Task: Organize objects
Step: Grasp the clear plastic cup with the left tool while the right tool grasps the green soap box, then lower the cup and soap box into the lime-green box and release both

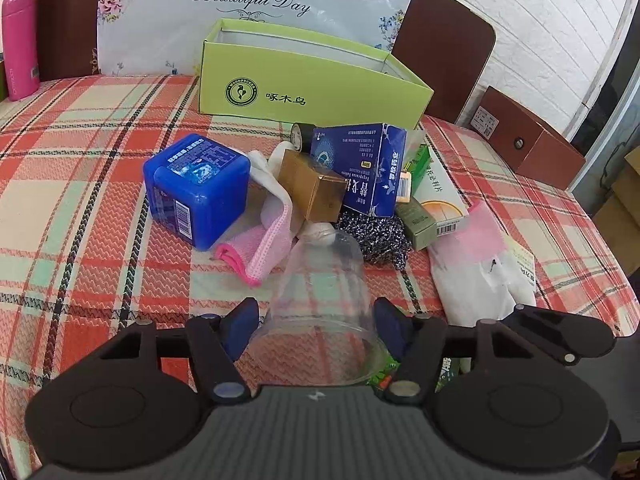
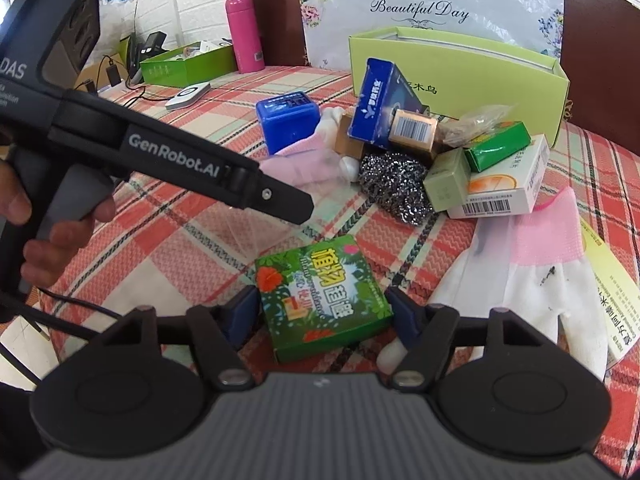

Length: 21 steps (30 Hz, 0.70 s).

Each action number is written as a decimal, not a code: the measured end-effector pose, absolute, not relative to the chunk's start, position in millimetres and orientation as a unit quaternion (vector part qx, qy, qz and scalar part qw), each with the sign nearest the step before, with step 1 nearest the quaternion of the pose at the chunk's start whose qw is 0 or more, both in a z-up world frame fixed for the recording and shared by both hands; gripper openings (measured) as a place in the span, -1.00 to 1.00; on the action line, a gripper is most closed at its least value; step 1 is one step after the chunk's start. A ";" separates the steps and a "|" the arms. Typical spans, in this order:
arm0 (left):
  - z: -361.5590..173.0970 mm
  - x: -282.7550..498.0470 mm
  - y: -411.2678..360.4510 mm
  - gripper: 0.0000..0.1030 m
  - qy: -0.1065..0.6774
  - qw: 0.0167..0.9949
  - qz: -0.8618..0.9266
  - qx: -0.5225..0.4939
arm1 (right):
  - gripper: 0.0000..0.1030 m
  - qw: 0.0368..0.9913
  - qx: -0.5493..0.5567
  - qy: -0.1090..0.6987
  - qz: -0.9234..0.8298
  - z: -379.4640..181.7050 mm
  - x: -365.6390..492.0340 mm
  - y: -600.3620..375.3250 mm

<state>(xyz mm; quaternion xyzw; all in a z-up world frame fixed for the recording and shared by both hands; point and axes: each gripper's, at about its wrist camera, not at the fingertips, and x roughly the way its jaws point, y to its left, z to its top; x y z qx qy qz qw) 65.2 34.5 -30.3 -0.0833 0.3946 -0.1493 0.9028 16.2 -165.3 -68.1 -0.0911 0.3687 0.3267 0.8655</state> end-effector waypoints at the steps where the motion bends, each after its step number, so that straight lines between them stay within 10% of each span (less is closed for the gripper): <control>1: -30.0 65.0 34.8 0.28 0.395 0.903 -0.149 -0.084 | 0.32 0.866 -0.091 0.368 0.327 -68.1 16.1 -165.2; 21: 65.1 67.4 53.9 0.27 0.264 0.941 -0.193 -0.090 | 0.31 0.902 -0.008 0.288 0.323 2.1 30.5 -218.5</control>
